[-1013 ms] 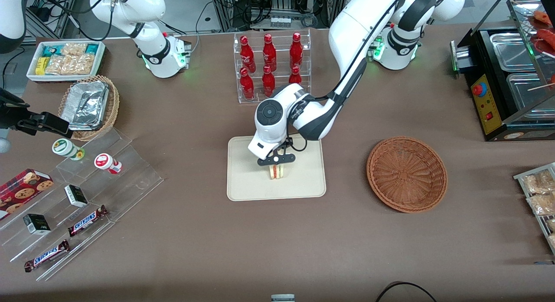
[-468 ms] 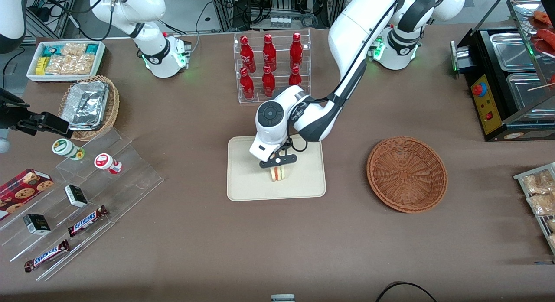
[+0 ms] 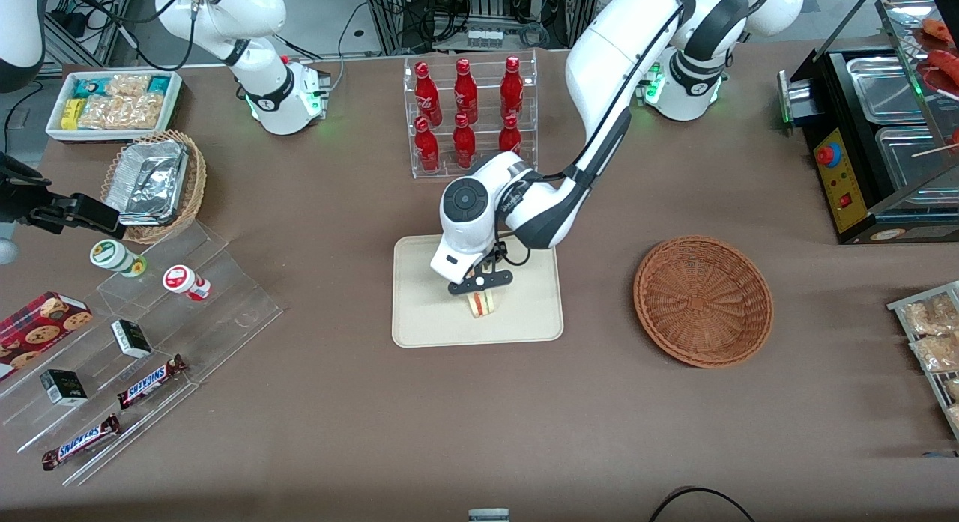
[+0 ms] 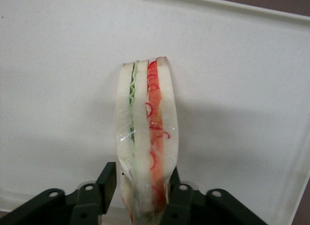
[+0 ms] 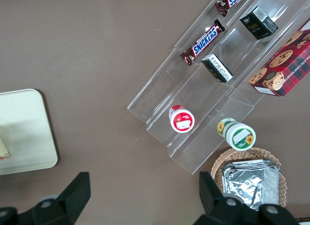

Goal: Place sandwich from basket to tray
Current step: 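Lower the sandwich onto the tray and open the left gripper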

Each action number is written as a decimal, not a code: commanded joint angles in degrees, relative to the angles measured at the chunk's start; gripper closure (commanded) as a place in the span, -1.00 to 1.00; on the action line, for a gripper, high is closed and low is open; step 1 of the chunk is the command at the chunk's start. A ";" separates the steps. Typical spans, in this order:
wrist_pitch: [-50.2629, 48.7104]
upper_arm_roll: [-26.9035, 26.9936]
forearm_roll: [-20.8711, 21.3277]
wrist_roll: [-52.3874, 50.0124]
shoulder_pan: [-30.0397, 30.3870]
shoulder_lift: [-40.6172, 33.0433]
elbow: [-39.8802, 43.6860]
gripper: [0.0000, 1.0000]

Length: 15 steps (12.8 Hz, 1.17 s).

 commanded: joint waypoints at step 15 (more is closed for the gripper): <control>-16.82 6.85 0.41 12.95 0.29 -14.91 0.78 -1.00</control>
